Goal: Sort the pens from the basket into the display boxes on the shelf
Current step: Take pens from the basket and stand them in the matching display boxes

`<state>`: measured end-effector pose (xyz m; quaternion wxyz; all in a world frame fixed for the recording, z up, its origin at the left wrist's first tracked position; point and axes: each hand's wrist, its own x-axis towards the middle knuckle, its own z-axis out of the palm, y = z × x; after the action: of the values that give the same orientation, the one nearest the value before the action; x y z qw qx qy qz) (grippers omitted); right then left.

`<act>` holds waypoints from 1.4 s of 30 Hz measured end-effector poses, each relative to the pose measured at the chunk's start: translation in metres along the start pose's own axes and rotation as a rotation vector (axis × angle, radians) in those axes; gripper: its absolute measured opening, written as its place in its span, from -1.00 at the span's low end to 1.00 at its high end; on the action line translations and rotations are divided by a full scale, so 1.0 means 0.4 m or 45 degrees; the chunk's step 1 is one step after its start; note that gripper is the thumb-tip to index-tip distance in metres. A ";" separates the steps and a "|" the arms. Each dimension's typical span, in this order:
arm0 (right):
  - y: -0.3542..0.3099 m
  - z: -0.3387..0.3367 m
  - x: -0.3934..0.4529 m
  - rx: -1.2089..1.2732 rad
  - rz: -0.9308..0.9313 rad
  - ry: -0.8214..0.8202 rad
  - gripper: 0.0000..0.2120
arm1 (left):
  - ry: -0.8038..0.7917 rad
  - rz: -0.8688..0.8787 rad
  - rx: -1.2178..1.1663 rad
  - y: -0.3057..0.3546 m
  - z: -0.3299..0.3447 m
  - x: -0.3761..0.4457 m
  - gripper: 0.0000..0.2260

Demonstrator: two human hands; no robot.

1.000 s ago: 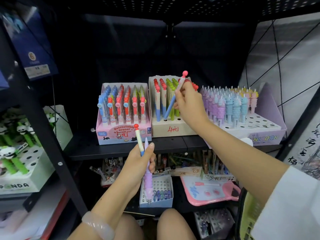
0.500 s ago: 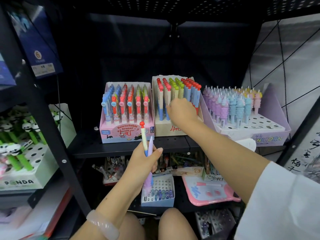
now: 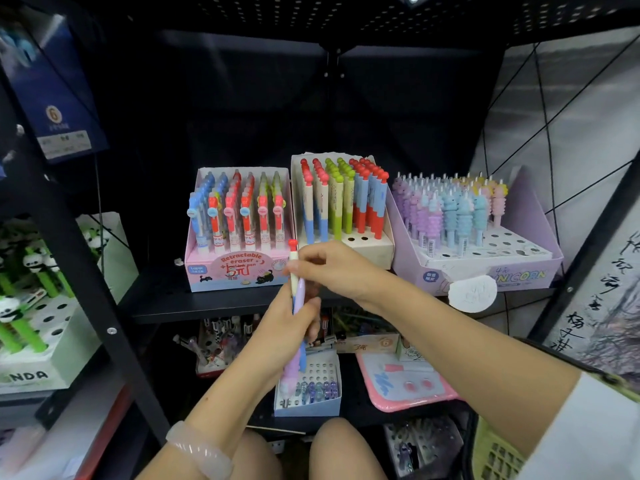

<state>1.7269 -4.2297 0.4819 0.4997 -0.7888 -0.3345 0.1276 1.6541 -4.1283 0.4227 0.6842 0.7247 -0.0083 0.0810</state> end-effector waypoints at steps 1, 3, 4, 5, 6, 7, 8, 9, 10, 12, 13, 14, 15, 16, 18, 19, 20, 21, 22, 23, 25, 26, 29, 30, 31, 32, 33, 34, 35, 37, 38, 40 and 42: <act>-0.003 -0.009 -0.001 0.110 0.029 0.075 -0.74 | -0.015 -0.017 -0.025 -0.001 0.002 -0.002 -0.89; -0.008 -0.040 0.004 0.291 0.036 0.312 -0.81 | -0.043 -0.067 -0.107 -0.006 0.009 -0.009 -0.86; -0.011 -0.061 0.006 0.299 0.001 0.463 -0.82 | -0.050 -0.090 -0.132 -0.009 0.011 -0.012 -0.86; -0.014 -0.086 0.007 0.238 -0.055 0.610 -0.81 | -0.045 -0.111 -0.143 -0.011 0.013 -0.015 -0.86; -0.016 -0.110 0.006 0.143 -0.118 0.740 -0.80 | -0.027 -0.128 -0.144 -0.013 0.013 -0.017 -0.85; -0.017 -0.132 0.005 0.052 -0.171 0.847 -0.80 | 0.001 -0.138 -0.134 -0.013 0.011 -0.016 -0.85; -0.015 -0.151 0.006 -0.020 -0.210 0.925 -0.79 | 0.028 -0.146 -0.120 -0.014 0.008 -0.014 -0.83; -0.012 -0.166 0.006 -0.084 -0.233 0.981 -0.80 | 0.044 -0.153 -0.101 -0.014 0.006 -0.012 -0.82; -0.009 -0.178 0.008 -0.142 -0.248 1.023 -0.81 | 0.046 -0.158 -0.079 -0.014 0.005 -0.010 -0.81; -0.007 -0.190 0.016 -0.211 -0.263 1.064 -0.80 | 0.032 -0.157 -0.027 -0.014 0.006 -0.007 -0.79; -0.008 -0.191 0.020 -0.218 -0.271 1.067 -0.78 | 0.029 -0.154 -0.005 -0.014 0.006 -0.007 -0.78; -0.009 -0.190 0.025 -0.226 -0.279 1.066 -0.77 | 0.030 -0.152 0.009 -0.015 0.006 -0.006 -0.78; -0.010 -0.190 0.029 -0.241 -0.288 1.066 -0.78 | 0.035 -0.155 0.014 -0.016 0.005 -0.005 -0.78; -0.008 -0.190 0.034 -0.261 -0.295 1.069 -0.81 | 0.041 -0.160 0.011 -0.018 0.003 -0.005 -0.78; -0.003 -0.192 0.044 -0.297 -0.305 1.081 -0.84 | 0.052 -0.175 -0.007 -0.020 -0.001 -0.005 -0.78; -0.002 -0.192 0.049 -0.318 -0.304 1.083 -0.84 | 0.057 -0.183 -0.019 -0.021 -0.003 -0.005 -0.79; -0.002 -0.193 0.055 -0.334 -0.304 1.078 -0.84 | 0.062 -0.188 -0.034 -0.021 -0.003 -0.004 -0.79; -0.002 -0.194 0.060 -0.351 -0.304 1.069 -0.83 | 0.068 -0.189 -0.051 -0.021 -0.002 -0.004 -0.79; -0.004 -0.195 0.066 -0.377 -0.305 1.064 -0.82 | 0.076 -0.188 -0.068 -0.019 0.000 -0.003 -0.79; -0.007 -0.194 0.070 -0.407 -0.305 1.062 -0.81 | 0.085 -0.185 -0.082 -0.016 0.003 -0.003 -0.79; -0.012 -0.193 0.080 -0.441 -0.309 1.063 -0.79 | 0.109 -0.183 -0.120 -0.008 0.008 -0.002 -0.76; -0.014 -0.191 0.083 -0.448 -0.312 1.064 -0.79 | 0.121 -0.191 -0.150 -0.003 0.009 -0.002 -0.76; -0.018 -0.186 0.093 -0.495 -0.337 1.076 -0.80 | 0.134 -0.246 -0.285 0.016 0.005 -0.005 -0.78; -0.018 -0.185 0.094 -0.509 -0.342 1.080 -0.80 | 0.142 -0.268 -0.353 0.023 0.003 -0.005 -0.80; -0.015 -0.184 0.096 -0.518 -0.336 1.071 -0.80 | 0.155 -0.282 -0.423 0.030 0.002 -0.006 -0.80; -0.010 -0.183 0.097 -0.532 -0.315 1.042 -0.81 | 0.168 -0.282 -0.475 0.034 0.001 -0.005 -0.80; -0.001 -0.180 0.098 -0.563 -0.280 0.996 -0.81 | 0.177 -0.270 -0.501 0.038 0.000 -0.005 -0.79; 0.009 -0.175 0.098 -0.609 -0.228 0.937 -0.81 | 0.185 -0.253 -0.506 0.041 -0.001 -0.005 -0.76; 0.018 -0.168 0.098 -0.655 -0.165 0.880 -0.80 | 0.191 -0.232 -0.504 0.043 -0.001 -0.004 -0.73; 0.035 -0.152 0.096 -0.742 -0.032 0.776 -0.78 | 0.203 -0.183 -0.489 0.041 -0.002 -0.001 -0.67; 0.040 -0.146 0.092 -0.789 0.020 0.737 -0.77 | 0.215 -0.161 -0.484 0.039 -0.002 0.000 -0.65; 0.044 -0.139 0.079 -0.862 0.080 0.713 -0.79 | 0.260 -0.122 -0.489 0.036 -0.003 0.005 -0.61; 0.049 -0.135 0.053 -0.865 0.066 0.760 -0.84 | 0.300 -0.118 -0.556 0.038 -0.004 0.013 -0.57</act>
<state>1.7795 -4.2593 0.4929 0.2837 -0.9184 -0.1787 -0.2101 1.6572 -4.1270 0.4386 0.8238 0.5449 0.0875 0.1295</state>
